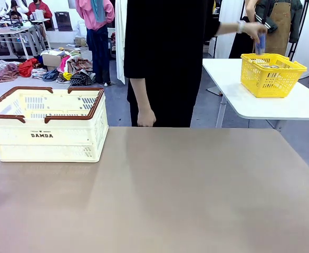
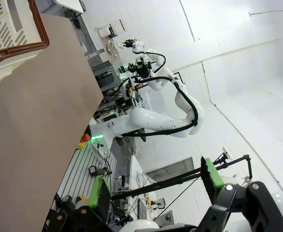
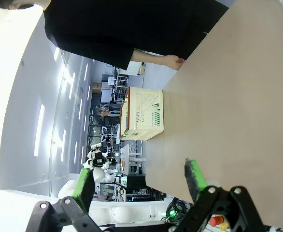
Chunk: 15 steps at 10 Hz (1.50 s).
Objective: Place the drinks into the Shopping basket.
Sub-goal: Pick up one drink and place it into the Shopping basket.
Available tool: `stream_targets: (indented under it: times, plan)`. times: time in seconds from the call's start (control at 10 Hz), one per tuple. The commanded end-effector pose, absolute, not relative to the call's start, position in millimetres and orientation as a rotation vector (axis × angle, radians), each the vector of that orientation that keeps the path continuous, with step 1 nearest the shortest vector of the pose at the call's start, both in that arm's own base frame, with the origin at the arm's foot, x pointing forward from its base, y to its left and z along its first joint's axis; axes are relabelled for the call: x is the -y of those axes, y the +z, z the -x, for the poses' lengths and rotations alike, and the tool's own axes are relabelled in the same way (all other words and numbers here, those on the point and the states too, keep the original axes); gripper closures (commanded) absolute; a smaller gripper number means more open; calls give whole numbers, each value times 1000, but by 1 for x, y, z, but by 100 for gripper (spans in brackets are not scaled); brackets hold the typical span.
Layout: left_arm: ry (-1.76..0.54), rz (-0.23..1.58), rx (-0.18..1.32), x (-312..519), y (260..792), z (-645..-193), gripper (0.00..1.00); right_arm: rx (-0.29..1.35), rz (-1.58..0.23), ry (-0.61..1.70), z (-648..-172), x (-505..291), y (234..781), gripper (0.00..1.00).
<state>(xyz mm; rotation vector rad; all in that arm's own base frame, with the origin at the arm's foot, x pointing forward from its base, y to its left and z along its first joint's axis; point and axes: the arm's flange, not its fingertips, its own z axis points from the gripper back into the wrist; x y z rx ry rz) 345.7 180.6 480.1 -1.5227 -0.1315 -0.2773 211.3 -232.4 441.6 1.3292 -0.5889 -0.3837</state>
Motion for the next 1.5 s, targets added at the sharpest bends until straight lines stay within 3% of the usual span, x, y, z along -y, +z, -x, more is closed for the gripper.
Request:
stream_targets:
  times: [0.0,1.4]
  plan:
    - [-258,1534,133,-180,481,-345,0,625,-1342,-369,-215,234,444,0]
    - [-258,1534,133,-180,481,-345,0,625,-1342,-369,-215,234,444,0]
